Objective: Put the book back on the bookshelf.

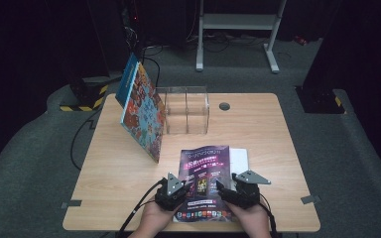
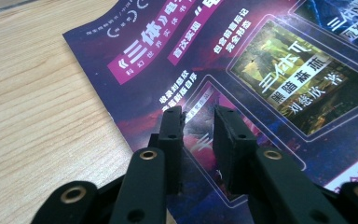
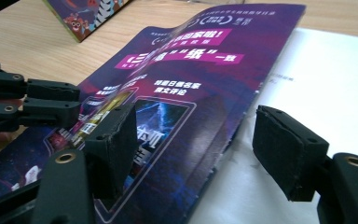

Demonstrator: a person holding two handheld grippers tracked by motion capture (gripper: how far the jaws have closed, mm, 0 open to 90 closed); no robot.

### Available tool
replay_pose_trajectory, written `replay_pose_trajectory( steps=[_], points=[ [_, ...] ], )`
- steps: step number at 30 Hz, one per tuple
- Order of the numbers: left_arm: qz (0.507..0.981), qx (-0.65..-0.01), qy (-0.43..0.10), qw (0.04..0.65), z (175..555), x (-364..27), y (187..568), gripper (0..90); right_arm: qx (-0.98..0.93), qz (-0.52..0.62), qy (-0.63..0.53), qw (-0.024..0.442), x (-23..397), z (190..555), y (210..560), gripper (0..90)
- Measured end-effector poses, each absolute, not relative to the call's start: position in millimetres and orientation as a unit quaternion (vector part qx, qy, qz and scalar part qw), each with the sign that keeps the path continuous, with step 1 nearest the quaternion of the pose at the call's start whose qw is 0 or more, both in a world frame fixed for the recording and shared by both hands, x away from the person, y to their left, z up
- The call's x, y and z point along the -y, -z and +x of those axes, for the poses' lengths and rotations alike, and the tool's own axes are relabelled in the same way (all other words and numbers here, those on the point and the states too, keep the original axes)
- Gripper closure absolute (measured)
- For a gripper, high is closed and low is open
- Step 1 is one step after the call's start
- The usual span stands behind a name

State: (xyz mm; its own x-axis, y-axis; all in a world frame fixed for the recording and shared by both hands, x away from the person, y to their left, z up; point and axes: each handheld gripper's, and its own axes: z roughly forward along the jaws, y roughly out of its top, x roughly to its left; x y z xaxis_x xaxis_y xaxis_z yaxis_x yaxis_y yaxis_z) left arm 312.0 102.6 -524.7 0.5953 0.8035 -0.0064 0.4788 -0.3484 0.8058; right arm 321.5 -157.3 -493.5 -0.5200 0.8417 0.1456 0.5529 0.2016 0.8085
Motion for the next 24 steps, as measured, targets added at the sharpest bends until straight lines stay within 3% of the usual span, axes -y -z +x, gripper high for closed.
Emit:
replay_pose_trajectory(
  steps=[24],
  points=[
    [0.794, -0.406, -0.198, 0.407, 313.5, -104.0, 524.8, 69.0, -0.749, 0.484, -0.432, 0.138, 155.0, 329.4, 493.5, 30.3]
  ],
)
